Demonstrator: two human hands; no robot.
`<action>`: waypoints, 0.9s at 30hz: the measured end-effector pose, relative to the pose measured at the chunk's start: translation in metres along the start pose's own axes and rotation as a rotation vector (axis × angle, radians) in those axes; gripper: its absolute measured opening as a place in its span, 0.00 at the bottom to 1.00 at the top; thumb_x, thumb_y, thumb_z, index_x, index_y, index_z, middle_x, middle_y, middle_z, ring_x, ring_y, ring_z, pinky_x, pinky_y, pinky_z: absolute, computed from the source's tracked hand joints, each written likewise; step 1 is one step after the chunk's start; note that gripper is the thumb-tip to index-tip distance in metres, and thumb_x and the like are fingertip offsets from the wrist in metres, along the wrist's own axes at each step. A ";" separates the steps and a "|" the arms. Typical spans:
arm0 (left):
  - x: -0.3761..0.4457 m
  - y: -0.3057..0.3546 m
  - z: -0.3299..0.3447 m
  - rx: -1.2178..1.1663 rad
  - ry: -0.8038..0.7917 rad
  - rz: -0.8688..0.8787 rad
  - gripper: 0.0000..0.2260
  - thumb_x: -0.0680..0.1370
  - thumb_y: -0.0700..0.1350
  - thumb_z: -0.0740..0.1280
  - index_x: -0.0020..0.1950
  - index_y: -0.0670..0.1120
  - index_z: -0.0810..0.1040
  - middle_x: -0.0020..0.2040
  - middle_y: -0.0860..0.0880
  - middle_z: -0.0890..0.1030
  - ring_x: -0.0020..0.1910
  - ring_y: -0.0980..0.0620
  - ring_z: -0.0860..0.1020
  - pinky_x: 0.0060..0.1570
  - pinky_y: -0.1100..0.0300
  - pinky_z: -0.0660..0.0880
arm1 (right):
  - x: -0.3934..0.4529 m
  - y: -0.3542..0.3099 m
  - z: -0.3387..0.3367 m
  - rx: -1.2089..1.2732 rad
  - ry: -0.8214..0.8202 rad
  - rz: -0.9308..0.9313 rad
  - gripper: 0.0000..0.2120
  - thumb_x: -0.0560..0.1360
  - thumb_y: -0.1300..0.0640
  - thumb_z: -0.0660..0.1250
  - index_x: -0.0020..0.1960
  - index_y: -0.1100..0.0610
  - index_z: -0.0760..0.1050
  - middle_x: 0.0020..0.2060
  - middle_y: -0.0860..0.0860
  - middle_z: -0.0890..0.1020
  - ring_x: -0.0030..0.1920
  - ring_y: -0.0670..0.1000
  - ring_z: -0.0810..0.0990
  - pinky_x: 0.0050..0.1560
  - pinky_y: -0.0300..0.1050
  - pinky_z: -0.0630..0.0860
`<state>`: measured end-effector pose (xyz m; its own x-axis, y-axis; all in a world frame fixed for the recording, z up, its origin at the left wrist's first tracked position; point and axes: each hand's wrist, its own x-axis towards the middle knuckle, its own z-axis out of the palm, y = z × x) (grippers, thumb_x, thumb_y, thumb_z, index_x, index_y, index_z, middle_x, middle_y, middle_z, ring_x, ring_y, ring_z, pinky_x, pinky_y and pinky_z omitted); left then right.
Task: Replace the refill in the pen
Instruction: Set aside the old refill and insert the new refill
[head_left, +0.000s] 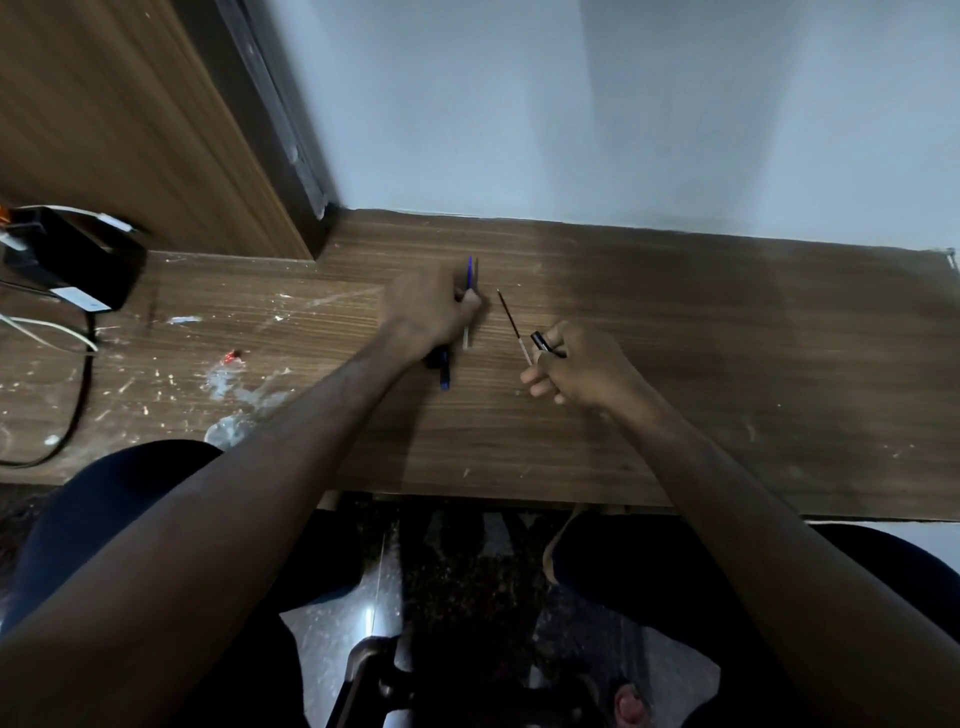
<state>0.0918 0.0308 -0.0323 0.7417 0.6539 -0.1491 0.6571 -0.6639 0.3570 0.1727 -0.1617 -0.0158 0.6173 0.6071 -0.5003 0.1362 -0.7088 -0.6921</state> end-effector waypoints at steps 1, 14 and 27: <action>0.003 -0.001 -0.005 -0.081 -0.028 -0.022 0.15 0.82 0.56 0.67 0.43 0.49 0.84 0.36 0.48 0.81 0.40 0.45 0.79 0.38 0.57 0.67 | 0.000 -0.001 0.001 0.015 0.008 -0.008 0.06 0.86 0.57 0.64 0.60 0.54 0.77 0.43 0.49 0.89 0.36 0.41 0.88 0.34 0.38 0.80; 0.012 -0.002 0.009 -1.256 -0.264 -0.469 0.08 0.80 0.42 0.70 0.42 0.46 0.86 0.37 0.53 0.89 0.26 0.62 0.75 0.22 0.69 0.70 | -0.008 -0.016 0.020 0.206 -0.040 -0.002 0.06 0.86 0.58 0.64 0.60 0.58 0.77 0.47 0.55 0.90 0.41 0.50 0.89 0.35 0.38 0.80; 0.014 -0.006 0.007 -0.507 0.089 0.002 0.05 0.80 0.44 0.72 0.53 0.52 0.86 0.42 0.60 0.84 0.39 0.62 0.82 0.44 0.68 0.76 | 0.004 -0.003 0.017 -0.056 -0.051 -0.036 0.04 0.86 0.59 0.62 0.56 0.55 0.76 0.42 0.52 0.89 0.27 0.37 0.83 0.23 0.30 0.71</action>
<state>0.0993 0.0409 -0.0431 0.7140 0.6960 -0.0766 0.4915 -0.4203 0.7628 0.1619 -0.1511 -0.0246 0.5711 0.6491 -0.5025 0.2017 -0.7043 -0.6807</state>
